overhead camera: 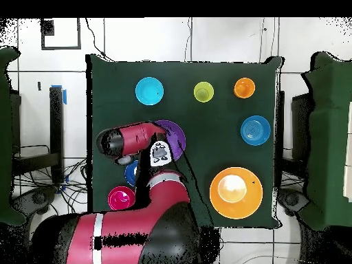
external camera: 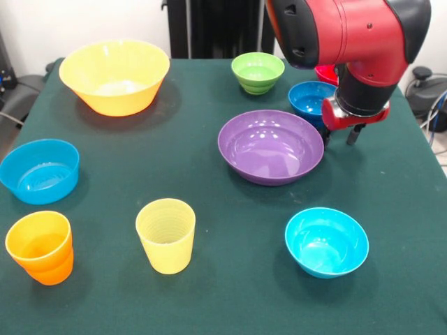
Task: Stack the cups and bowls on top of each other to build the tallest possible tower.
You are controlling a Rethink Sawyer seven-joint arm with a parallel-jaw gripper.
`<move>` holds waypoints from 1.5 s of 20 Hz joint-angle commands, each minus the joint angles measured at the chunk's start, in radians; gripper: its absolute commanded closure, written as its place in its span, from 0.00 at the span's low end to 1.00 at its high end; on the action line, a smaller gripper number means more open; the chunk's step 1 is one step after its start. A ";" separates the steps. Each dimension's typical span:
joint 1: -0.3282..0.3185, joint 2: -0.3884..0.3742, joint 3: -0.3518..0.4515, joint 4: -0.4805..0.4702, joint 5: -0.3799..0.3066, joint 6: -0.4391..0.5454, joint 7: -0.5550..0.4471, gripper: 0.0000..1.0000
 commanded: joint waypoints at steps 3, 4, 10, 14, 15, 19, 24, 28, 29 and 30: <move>-0.047 -0.037 0.108 -0.092 -0.095 0.131 -0.217 0.00; -0.054 -0.030 0.119 -0.111 -0.104 0.139 -0.239 0.00; -0.093 0.036 0.168 -0.231 -0.156 0.214 -0.338 0.00; -0.116 0.057 0.198 -0.254 -0.185 0.211 -0.351 0.00; -0.122 0.062 0.205 -0.259 -0.192 0.210 -0.354 0.00; -0.137 0.052 0.226 -0.251 -0.209 0.215 -0.347 0.00; -0.153 -0.008 0.237 -0.190 -0.219 0.230 -0.325 0.00; -0.167 -0.099 0.243 -0.131 -0.208 0.309 -0.329 0.00; -0.168 -0.122 0.242 -0.119 -0.205 0.332 -0.330 0.00; -0.170 -0.140 0.243 -0.109 -0.204 0.351 -0.328 0.00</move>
